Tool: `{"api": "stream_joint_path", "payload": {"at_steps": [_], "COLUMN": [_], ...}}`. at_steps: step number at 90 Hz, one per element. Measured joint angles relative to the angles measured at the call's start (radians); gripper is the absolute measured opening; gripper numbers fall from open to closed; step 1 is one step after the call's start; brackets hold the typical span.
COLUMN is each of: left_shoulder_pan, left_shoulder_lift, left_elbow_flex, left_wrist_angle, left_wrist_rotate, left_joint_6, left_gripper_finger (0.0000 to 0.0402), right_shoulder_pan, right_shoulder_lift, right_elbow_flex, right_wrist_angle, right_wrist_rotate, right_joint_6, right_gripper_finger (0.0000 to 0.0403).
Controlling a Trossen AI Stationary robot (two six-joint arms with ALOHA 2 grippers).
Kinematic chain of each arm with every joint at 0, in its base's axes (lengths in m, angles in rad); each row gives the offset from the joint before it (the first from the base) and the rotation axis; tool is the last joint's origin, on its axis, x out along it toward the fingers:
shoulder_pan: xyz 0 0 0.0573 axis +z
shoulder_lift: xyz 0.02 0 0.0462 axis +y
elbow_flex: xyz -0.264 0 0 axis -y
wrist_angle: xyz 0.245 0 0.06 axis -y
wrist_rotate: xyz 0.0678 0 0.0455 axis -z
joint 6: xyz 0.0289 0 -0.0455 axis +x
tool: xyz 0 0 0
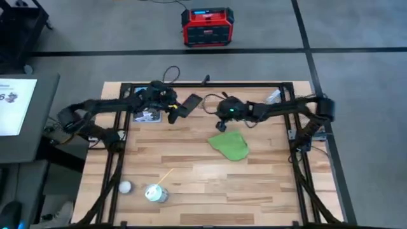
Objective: Apply microfiber cloth
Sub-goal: Spray the front of the black cellphone with the white spray bottle
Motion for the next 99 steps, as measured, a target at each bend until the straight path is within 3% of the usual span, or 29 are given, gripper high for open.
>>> {"api": "stream_joint_path", "payload": {"at_steps": [18, 31, 47, 71, 99], "left_shoulder_pan": [-0.046, -0.113, -0.223, -0.336, -0.369], "left_shoulder_lift": [-0.338, -0.583, -0.808, -0.975, -0.984], "left_elbow_flex": [-0.191, -0.342, -0.483, -0.535, -0.535], "left_wrist_angle": [0.046, 0.094, 0.096, 0.018, -0.077], "left_wrist_rotate": [-0.078, -0.196, -0.338, -0.407, -0.417], "left_joint_6": [-0.045, -0.075, -0.095, -0.081, -0.071], "left_gripper_finger": [0.0004, 0.0004, 0.0003, 0.0003, 0.0003], "right_shoulder_pan": [0.089, 0.234, 0.464, 0.753, 0.902], "right_shoulder_lift": [-0.265, -0.446, -0.555, -0.505, -0.194], "right_elbow_flex": [-0.198, -0.252, -0.252, -0.211, 0.024], "right_wrist_angle": [0.009, -0.066, -0.185, -0.182, -0.158], "right_wrist_rotate": [0.110, 0.291, 0.526, 0.764, 0.859], "right_joint_6": [0.094, 0.153, 0.281, 0.431, 0.445], "right_gripper_finger": [0.0000, 0.0000, 0.0000, 0.0000, 0.0000]}}
